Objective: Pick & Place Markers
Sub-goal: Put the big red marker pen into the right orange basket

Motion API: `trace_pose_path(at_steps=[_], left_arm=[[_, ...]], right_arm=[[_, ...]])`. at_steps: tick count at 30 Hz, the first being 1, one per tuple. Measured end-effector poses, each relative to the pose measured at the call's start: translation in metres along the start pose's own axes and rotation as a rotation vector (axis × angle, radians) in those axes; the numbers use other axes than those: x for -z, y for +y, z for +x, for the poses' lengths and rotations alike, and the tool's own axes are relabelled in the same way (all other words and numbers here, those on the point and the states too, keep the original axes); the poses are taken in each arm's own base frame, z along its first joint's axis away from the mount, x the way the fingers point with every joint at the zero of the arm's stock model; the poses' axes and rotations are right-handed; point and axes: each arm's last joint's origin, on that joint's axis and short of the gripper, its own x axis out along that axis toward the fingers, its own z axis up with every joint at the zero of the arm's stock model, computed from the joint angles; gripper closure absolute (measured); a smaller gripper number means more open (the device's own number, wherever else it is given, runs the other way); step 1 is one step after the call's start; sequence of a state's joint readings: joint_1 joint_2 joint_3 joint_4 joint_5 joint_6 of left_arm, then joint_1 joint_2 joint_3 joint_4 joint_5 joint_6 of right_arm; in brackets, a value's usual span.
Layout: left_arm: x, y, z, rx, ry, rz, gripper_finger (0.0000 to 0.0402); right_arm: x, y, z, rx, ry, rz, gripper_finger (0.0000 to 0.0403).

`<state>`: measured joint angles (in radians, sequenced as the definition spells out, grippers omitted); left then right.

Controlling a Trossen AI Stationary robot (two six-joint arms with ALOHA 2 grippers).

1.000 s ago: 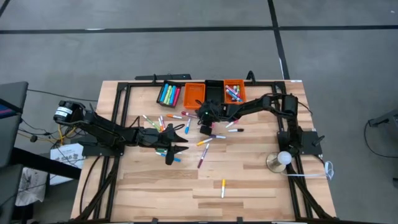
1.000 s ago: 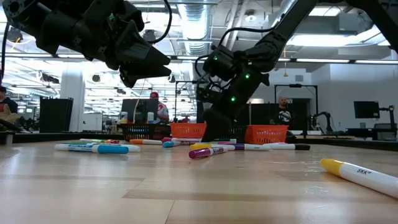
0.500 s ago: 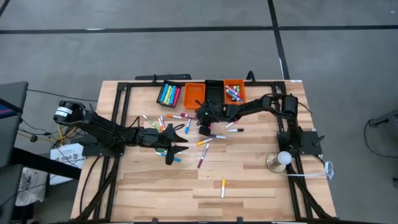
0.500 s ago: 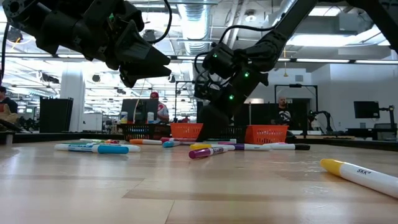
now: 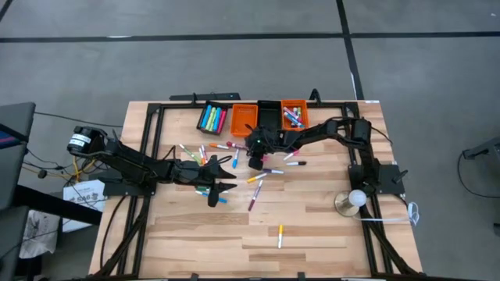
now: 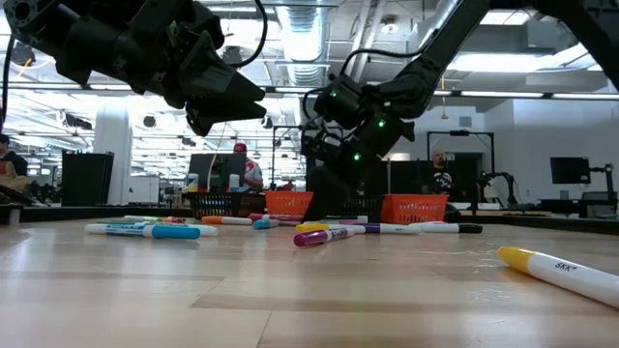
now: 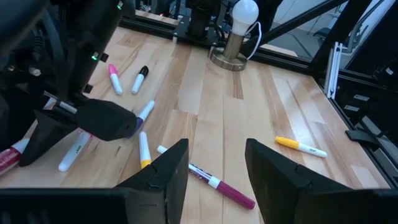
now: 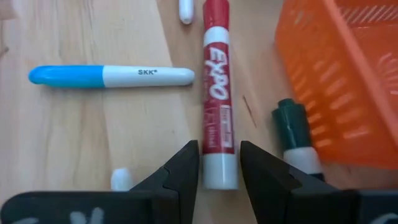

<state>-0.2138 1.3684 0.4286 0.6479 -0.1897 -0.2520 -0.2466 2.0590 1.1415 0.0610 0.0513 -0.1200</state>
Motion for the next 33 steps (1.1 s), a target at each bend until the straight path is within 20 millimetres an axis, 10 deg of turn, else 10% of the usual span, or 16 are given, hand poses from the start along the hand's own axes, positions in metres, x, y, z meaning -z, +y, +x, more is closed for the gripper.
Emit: trace_pose_path(at_steps=[33], left_arm=[[0.0001, 0.0001, 0.0, -0.001, 0.002, 0.001, 0.0247]], right_arm=[[0.0021, 0.0019, 0.0031, -0.003, 0.009, 0.005, 0.0334]])
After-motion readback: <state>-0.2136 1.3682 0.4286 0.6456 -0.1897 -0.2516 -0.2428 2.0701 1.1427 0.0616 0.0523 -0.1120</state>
